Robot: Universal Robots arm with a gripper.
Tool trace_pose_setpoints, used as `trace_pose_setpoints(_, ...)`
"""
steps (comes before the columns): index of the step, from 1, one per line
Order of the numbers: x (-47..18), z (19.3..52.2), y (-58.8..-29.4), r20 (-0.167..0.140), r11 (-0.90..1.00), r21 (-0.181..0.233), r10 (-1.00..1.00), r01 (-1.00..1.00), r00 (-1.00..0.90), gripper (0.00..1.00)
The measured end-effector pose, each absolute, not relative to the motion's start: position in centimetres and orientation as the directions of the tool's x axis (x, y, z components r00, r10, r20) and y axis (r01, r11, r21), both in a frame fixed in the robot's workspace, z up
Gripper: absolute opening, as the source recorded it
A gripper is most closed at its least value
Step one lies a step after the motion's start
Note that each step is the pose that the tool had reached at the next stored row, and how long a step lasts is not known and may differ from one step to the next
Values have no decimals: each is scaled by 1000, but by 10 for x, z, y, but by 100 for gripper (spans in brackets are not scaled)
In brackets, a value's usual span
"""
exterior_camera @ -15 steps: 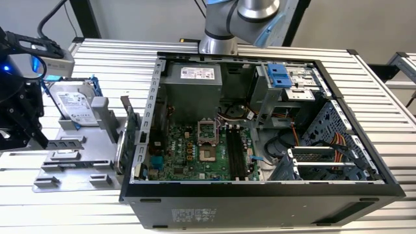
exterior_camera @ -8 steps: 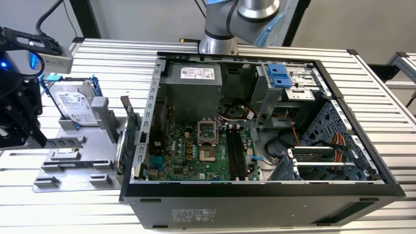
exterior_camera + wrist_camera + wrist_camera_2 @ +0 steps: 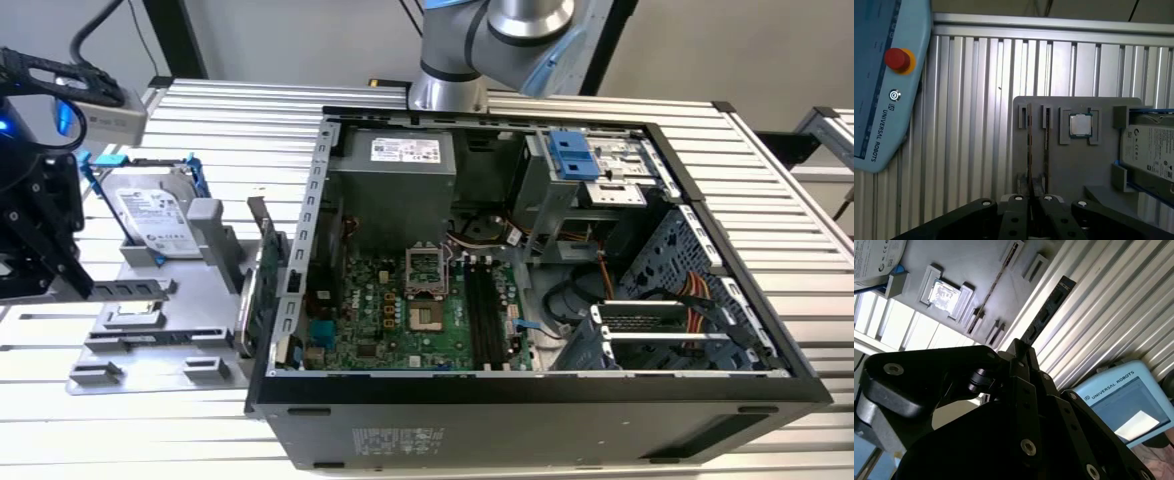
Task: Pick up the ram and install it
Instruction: 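Pick up the ram and move it above insertion slot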
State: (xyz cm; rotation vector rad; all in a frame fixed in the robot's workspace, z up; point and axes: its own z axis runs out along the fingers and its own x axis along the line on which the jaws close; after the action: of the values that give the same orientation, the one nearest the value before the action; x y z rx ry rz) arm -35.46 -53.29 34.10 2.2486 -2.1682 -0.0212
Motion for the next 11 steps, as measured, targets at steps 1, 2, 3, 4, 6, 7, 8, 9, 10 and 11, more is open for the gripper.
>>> trace_pose_setpoints(1,-355,341,-533,3,-36,22,-999,-999,36,0)
trace_pose_setpoints(2,-355,342,-533,3,-36,22,-999,-999,36,0)
trace_pose_setpoints(3,-355,342,-533,3,-36,22,-999,-999,36,0)
trace_pose_setpoints(4,-355,343,-533,3,-36,22,-999,-999,36,0)
trace_pose_setpoints(6,-355,344,-533,3,-36,22,-999,-999,36,0)
trace_pose_setpoints(7,-355,345,-533,3,-36,22,-999,-999,36,0)
trace_pose_setpoints(8,-355,345,-533,3,-36,22,-999,-999,36,0)
trace_pose_setpoints(9,-355,346,-533,3,-36,22,-999,-999,36,0)
trace_pose_setpoints(10,-355,346,-533,3,-36,22,-999,-999,36,0)
trace_pose_setpoints(11,-355,346,-533,3,-36,22,-999,-999,36,0)
